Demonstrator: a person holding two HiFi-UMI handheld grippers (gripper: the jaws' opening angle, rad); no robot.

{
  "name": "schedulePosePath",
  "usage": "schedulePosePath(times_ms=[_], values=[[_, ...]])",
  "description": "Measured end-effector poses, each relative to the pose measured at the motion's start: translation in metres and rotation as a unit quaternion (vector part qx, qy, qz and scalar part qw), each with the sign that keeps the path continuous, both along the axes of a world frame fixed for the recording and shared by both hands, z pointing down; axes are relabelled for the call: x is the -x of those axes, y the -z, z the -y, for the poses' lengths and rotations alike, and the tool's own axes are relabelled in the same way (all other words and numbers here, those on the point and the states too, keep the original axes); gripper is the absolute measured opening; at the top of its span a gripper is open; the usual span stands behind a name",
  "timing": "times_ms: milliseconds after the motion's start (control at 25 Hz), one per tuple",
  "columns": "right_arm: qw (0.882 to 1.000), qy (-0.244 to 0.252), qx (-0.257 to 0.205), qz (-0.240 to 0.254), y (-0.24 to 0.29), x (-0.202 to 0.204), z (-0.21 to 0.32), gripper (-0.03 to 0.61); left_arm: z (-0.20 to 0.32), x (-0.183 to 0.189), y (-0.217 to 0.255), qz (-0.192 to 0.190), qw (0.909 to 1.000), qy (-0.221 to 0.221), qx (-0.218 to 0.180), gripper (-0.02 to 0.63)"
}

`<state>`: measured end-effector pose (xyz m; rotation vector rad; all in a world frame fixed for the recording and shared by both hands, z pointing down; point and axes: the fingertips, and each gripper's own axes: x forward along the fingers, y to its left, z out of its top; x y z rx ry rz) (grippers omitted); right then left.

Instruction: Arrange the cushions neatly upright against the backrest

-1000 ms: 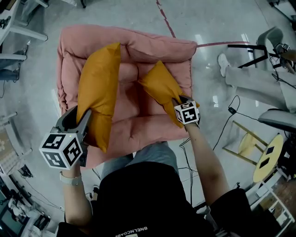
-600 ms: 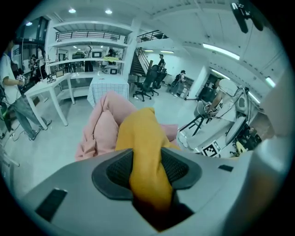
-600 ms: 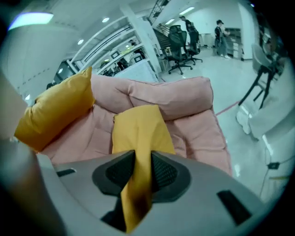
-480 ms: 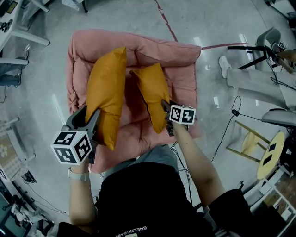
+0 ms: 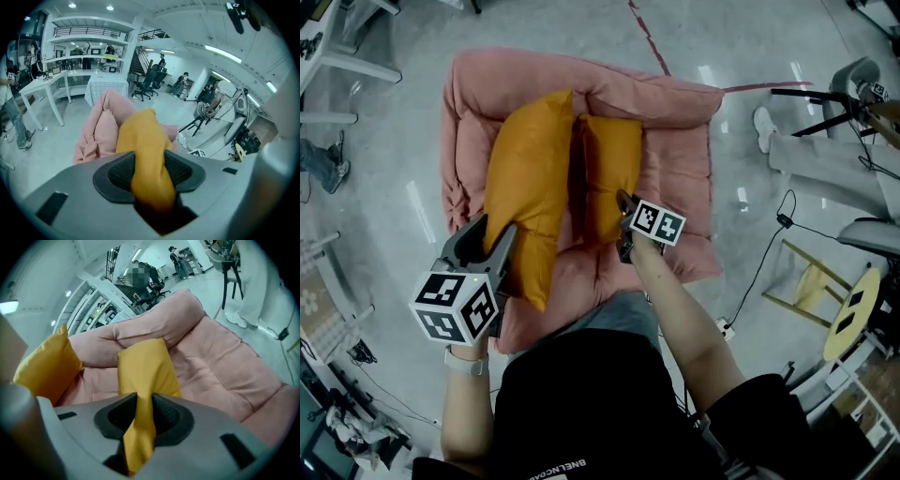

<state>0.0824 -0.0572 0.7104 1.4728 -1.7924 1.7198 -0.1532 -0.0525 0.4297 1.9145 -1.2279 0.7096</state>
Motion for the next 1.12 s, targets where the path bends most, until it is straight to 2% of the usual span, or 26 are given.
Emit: schedulePosePath(times_ms=[280,480,600,680,720,760,880,960,1120], values=[[0.999,0.015,0.024,-0.039,-0.033,0.007,-0.011,0.118,0.001,0.003,-0.002,-0.009,0.9999,-0.004,0.007,0.204],[0.997,0.027,0.047,-0.062,-0.056,-0.001,-0.007,0.171,0.002,0.002,-0.006,-0.005,0.9999,-0.009,0.007,0.204],[0.995,0.048,0.048,-0.067,-0.055,-0.005,-0.006,0.217,0.001,0.001,-0.008,-0.004,0.9999,-0.013,0.008,0.205],[0.993,0.076,0.035,-0.087,-0.047,-0.008,-0.005,0.272,-0.001,0.001,-0.009,-0.005,0.9999,-0.014,0.009,0.206],[0.991,0.090,0.023,-0.092,-0.040,-0.008,-0.005,0.278,-0.002,0.001,-0.009,-0.005,0.9999,-0.013,0.009,0.206],[0.990,0.104,0.012,-0.091,-0.034,-0.004,-0.005,0.283,-0.002,0.001,-0.009,-0.006,0.9999,-0.012,0.009,0.206],[0.990,0.134,-0.002,-0.047,-0.022,0.021,-0.008,0.363,-0.001,0.002,-0.009,-0.002,0.9999,-0.009,0.005,0.207],[0.988,0.150,-0.001,-0.041,-0.021,0.036,-0.011,0.437,-0.001,0.000,-0.010,0.002,0.9999,-0.010,0.004,0.206],[0.972,0.192,0.016,-0.131,-0.042,0.042,-0.016,0.481,-0.002,-0.002,-0.011,0.008,0.9999,-0.011,0.005,0.207]])
